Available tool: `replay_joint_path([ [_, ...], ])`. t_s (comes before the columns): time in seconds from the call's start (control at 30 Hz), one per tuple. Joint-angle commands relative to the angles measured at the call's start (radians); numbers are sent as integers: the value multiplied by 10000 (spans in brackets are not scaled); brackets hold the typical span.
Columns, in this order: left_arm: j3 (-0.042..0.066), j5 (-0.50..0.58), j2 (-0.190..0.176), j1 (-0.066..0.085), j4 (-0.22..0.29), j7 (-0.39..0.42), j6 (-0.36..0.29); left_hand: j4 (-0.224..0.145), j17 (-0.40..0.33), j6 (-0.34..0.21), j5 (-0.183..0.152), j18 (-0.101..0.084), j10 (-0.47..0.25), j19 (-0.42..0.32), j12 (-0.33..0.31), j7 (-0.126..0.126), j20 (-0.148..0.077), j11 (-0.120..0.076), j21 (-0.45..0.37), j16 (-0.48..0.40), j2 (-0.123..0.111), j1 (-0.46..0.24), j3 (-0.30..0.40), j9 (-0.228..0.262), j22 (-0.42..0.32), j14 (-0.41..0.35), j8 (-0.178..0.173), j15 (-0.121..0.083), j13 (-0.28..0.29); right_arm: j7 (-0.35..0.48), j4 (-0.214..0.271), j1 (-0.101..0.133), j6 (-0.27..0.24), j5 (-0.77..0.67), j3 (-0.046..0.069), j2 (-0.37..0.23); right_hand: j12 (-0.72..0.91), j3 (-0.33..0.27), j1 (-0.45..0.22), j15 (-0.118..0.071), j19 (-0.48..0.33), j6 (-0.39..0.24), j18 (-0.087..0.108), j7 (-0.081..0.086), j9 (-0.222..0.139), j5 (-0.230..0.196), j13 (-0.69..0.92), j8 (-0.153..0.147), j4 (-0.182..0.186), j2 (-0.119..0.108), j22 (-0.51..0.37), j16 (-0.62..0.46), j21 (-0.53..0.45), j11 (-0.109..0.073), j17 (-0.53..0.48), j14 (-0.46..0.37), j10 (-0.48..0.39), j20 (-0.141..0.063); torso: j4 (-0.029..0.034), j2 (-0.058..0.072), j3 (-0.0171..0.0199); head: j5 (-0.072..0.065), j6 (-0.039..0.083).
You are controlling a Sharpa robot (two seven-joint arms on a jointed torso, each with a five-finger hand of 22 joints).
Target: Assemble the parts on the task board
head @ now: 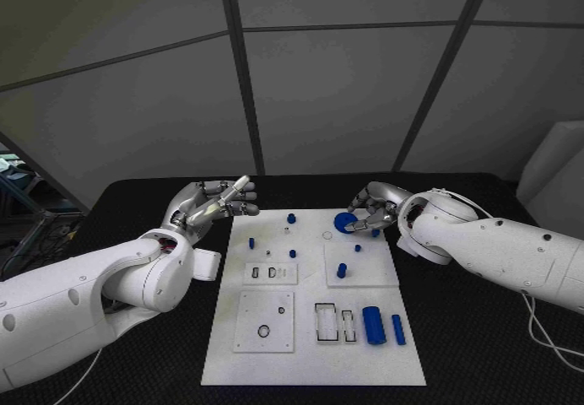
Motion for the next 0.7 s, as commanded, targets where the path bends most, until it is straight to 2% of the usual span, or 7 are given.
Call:
replay_joint_path([
  [0.03,7,-67,12,15,-3,67,117,-47,9,37,-4,-113,53,75,-55,1,20,8,-5,-61,24,98,-33,-4,-12,20,-47,53,-10,-136,-68,18,355,-22,5,69,42,7,107,77,90,65,-68,-20,12,43,1578,67,57,9,82,55,54,53,2354,986,561,-2,-3,-1,2,13,-20],
  [0.3,7,-67,6,15,-7,62,123,-49,12,42,-4,-113,58,72,-59,0,21,7,-8,-70,25,99,-34,-4,-15,14,-50,54,-10,-119,-213,17,308,-228,4,189,208,165,346,54,230,429,-115,-68,44,98,1828,281,-151,323,335,128,182,15,2523,1020,675,-13,-5,-2,0,18,-47],
  [0.43,7,-67,3,15,-15,56,125,-49,12,42,-4,-113,58,72,-59,0,21,7,-8,-70,25,99,-34,-4,-15,14,-50,54,-10,-76,-248,16,252,-442,3,229,324,300,455,29,286,694,-135,-97,54,-81,1997,372,-295,487,439,149,233,-5,2573,1030,763,-30,-10,-3,8,26,-64],
  [0.7,7,-67,7,15,-23,47,129,-49,12,42,-4,-113,58,72,-59,0,21,7,-8,-70,25,99,-34,-4,-15,14,-50,54,-10,22,-318,13,61,-1232,2,310,495,707,701,-134,533,1389,-213,-245,52,-192,2247,475,-625,801,832,170,412,-118,2624,1042,898,-159,-12,-3,15,13,-68],
])
